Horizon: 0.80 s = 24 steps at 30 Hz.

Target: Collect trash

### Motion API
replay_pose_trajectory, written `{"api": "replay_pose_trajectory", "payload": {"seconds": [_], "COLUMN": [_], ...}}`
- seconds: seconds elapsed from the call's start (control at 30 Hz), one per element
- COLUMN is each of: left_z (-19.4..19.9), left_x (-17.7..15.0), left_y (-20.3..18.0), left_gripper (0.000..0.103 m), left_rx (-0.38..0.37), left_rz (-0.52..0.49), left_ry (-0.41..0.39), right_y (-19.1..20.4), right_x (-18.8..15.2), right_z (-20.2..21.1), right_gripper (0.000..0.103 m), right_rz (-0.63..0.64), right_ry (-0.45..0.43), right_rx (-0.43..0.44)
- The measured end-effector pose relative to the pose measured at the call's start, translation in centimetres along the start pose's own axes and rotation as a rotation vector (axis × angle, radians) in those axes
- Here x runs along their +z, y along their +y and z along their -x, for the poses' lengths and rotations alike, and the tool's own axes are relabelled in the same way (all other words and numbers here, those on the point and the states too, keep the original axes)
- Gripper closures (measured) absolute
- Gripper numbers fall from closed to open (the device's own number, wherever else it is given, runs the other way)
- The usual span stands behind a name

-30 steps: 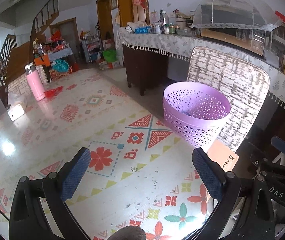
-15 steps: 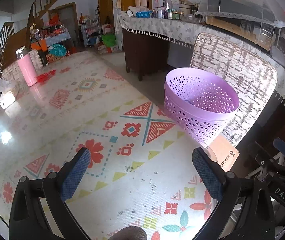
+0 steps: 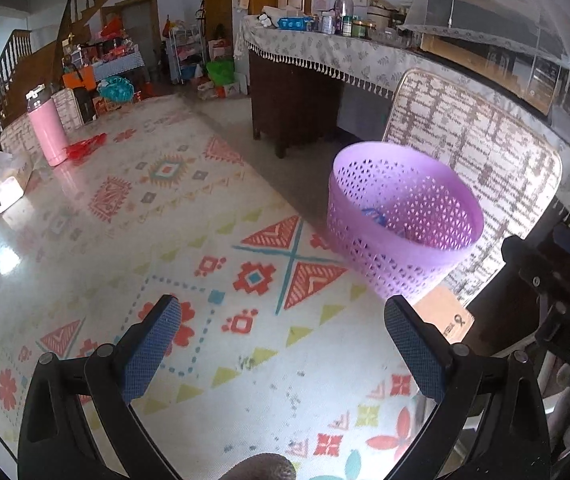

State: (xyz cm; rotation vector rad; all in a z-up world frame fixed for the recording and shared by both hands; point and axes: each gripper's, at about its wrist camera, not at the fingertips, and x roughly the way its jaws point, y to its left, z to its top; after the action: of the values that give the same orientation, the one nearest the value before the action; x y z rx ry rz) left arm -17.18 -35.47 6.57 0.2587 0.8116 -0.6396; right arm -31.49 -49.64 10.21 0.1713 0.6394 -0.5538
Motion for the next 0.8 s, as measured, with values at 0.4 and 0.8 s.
{"api": "replay_pose_trajectory", "payload": {"seconds": [0.4,0.8], "left_z": [0.5,-1.6], "left_x": [1.6,1.0], "left_y": [-0.3,-1.1], "left_gripper": [0.002,0.002], "left_rx": [-0.024,-0.096], "left_rz": [0.012,0.120], "left_ry": [-0.023,0.098], "right_y": [0.6,-0.8], "right_x": [1.6,1.4], "right_z": [-0.7,-2.0], "right_gripper": [0.004,0.004], "right_rz": [0.037,0.056], "right_ry": [0.001,0.032], "right_rx": [-0.001,-0.036]}}
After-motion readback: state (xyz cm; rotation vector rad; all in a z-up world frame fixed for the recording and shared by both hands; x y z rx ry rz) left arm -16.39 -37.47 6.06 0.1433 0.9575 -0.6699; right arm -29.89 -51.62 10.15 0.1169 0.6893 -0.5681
